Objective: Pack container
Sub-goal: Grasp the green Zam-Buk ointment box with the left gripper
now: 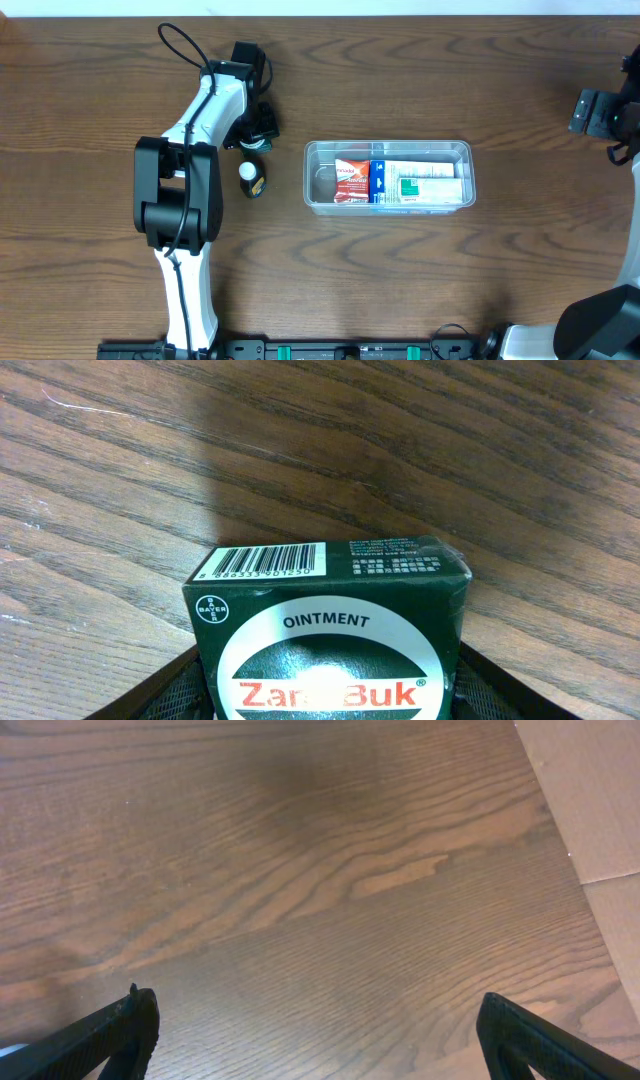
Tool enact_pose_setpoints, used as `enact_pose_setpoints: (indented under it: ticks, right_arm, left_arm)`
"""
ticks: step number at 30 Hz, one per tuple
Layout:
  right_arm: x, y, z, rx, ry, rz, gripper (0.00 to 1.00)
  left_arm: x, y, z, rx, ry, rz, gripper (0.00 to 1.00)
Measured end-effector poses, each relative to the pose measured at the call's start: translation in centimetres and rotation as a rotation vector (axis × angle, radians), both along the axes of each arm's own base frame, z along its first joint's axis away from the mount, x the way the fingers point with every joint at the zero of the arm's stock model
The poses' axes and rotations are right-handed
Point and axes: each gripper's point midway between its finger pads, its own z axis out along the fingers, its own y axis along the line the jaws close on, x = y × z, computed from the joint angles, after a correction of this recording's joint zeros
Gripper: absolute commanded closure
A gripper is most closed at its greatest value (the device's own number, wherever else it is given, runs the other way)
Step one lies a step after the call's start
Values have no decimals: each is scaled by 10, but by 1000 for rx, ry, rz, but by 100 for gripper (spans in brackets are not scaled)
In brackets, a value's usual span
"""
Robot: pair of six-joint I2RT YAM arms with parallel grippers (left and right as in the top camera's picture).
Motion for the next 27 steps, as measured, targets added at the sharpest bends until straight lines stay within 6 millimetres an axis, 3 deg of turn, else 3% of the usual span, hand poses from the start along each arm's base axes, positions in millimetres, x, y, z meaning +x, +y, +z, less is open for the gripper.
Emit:
enact_pose_setpoints:
  ticks: [4,12,27]
  right_arm:
    - [0,0,0,0,0,0,1]
    - [0,0,0,0,0,0,1]
    - [0,0,0,0,0,0,1]
  left_arm:
    - [-3,1,0,4,13,0,32]
    - [-28,5,3,22,121,-26,32]
    - [-15,1,83,10,67,-102,32]
